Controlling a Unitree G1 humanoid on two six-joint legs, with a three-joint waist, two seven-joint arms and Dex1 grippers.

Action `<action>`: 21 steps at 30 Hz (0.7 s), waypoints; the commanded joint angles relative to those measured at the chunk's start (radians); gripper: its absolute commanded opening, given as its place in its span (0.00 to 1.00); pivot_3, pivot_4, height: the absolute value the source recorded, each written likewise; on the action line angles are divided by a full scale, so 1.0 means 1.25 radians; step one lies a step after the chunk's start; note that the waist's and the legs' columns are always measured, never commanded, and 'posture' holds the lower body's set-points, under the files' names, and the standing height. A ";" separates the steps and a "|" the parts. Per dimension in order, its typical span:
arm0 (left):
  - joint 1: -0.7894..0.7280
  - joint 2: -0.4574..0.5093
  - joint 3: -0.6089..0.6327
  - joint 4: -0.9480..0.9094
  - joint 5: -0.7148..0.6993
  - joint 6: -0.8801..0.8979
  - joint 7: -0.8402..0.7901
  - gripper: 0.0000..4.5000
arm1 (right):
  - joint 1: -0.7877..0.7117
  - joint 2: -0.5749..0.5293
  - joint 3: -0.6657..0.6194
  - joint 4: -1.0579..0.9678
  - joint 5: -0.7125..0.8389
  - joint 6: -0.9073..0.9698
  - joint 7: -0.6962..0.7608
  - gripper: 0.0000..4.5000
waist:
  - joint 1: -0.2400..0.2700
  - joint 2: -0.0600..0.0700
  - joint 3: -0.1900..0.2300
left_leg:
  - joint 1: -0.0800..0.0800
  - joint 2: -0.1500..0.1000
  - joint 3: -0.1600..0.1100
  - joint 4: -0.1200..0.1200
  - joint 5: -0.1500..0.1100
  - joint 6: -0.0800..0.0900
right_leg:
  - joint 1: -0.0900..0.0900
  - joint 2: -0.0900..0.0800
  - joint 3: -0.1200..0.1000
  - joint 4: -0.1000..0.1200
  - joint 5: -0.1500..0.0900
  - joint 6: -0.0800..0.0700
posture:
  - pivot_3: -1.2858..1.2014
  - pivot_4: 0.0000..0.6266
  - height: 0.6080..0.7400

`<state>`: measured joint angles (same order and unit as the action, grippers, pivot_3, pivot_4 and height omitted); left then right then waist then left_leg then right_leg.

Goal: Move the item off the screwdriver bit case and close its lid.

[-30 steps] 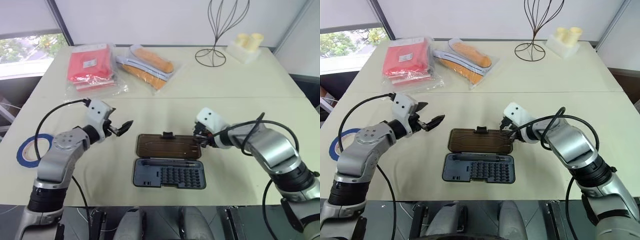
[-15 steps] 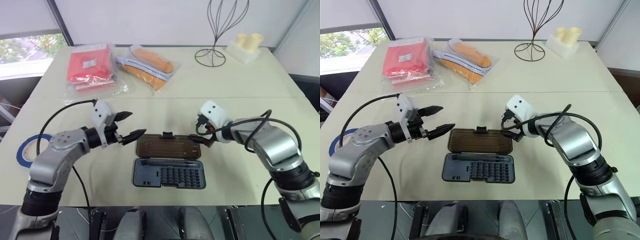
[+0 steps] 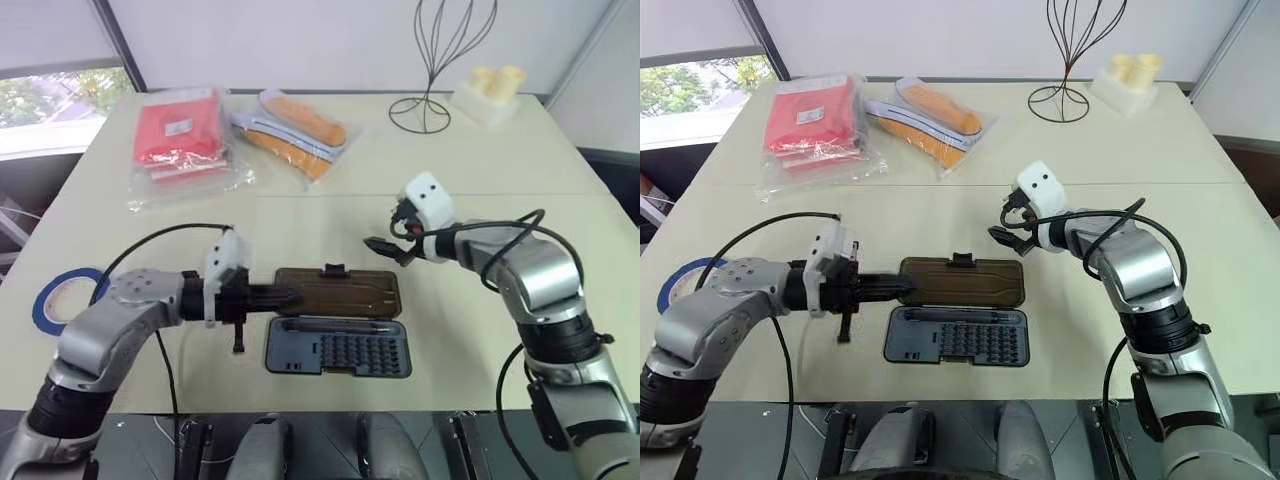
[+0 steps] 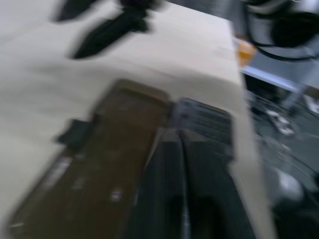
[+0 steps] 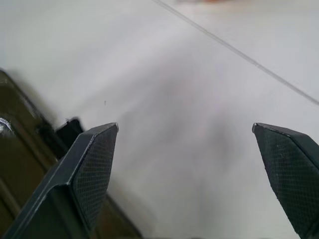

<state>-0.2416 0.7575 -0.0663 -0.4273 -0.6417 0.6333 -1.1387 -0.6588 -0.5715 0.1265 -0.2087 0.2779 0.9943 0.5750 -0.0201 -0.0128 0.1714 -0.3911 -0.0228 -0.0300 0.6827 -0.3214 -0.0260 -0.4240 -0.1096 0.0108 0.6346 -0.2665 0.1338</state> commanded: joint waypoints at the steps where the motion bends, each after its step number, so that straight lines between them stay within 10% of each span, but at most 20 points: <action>1: 0.023 0.029 -0.030 -0.015 0.023 -0.041 -0.053 0.01 | -0.005 -0.003 0.000 -0.016 -0.012 -0.133 0.038 1.00 | 0.000 0.000 0.000 | 0.000 0.000 0.000 0.000 0.000 0.000 | 0.000 0.000 0.000 0.000 0.000 0.000 | 0.52 0.24 1.00; 14: 0.055 -0.015 -0.130 0.147 0.207 -0.230 -0.057 0.01 | -0.027 -0.032 0.037 0.031 -0.037 -0.249 0.144 1.00 | 0.002 0.000 0.000 | 0.000 0.000 0.000 0.000 0.000 0.000 | 0.000 0.001 0.000 0.001 0.000 0.000 | 0.52 0.24 1.00; 21: 0.065 -0.046 -0.159 0.219 0.262 -0.304 -0.062 0.01 | -0.073 -0.129 0.137 0.112 -0.075 -0.385 0.383 1.00 | 0.002 0.000 0.000 | 0.001 0.000 0.000 0.001 -0.002 0.004 | 0.001 0.001 0.000 0.001 0.000 0.000 | 0.52 0.24 1.00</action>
<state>-0.1738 0.6996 -0.2330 -0.1897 -0.3584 0.2608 -1.2194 -0.7176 -0.7140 0.2785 -0.0892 0.1920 0.5548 0.9698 -0.0178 -0.0123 0.1710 -0.3900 -0.0225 -0.0295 0.6841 -0.3240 -0.0208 -0.4228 -0.1088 0.0109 0.6360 -0.2665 0.1338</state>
